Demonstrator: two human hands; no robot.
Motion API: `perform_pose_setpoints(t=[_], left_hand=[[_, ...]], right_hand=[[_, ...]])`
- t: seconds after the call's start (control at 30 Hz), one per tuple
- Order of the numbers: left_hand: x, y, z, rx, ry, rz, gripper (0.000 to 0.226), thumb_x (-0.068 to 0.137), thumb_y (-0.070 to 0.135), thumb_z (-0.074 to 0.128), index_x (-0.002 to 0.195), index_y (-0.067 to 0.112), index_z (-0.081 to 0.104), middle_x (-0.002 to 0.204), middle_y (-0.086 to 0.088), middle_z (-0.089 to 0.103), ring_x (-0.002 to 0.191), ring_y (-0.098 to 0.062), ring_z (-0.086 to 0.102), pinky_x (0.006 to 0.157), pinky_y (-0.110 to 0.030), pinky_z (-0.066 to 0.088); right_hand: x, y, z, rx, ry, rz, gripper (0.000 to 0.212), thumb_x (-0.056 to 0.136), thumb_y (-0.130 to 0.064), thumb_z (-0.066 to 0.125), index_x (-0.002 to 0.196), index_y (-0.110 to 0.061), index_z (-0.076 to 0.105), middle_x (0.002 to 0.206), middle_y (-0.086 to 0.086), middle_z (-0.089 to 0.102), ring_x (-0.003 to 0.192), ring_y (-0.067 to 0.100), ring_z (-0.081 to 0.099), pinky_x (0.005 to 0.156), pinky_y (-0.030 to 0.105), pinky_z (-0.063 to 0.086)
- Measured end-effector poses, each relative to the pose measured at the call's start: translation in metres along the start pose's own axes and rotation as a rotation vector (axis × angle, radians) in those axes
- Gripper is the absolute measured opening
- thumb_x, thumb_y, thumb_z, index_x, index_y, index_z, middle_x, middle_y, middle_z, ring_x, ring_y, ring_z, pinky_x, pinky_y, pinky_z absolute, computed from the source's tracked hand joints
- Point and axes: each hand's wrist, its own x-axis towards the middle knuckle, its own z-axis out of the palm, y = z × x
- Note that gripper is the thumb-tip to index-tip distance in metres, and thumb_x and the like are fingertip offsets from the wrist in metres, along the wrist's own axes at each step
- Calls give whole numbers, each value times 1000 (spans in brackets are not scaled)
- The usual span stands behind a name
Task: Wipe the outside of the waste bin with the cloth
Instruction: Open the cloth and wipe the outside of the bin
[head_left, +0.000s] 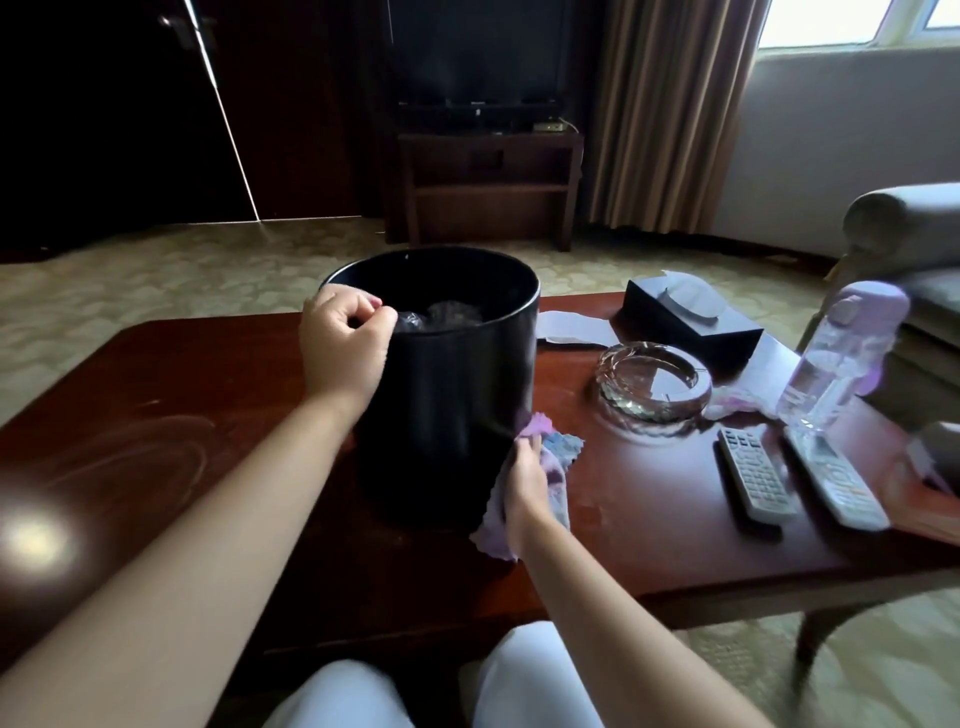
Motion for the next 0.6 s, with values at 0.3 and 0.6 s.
perform_pose_setpoints(t=[0.3, 0.6], left_hand=[[-42, 50, 39, 310, 48, -15, 16, 70, 38, 52, 65, 25, 60, 75, 14, 54, 107, -16, 46, 110, -53, -1], [-37, 40, 23, 160, -18, -91, 27, 69, 38, 50, 46, 28, 39, 78, 12, 41, 102, -7, 43, 111, -47, -11]], right_hand=[[-13, -28, -13, -57, -107, -373, 42, 97, -12, 38, 138, -15, 43, 128, -13, 46, 111, -4, 47, 88, -3, 31], [6, -96, 5, -72, -348, -835, 48, 94, 2, 29, 142, -1, 25, 143, -7, 26, 125, -18, 32, 106, 8, 23]])
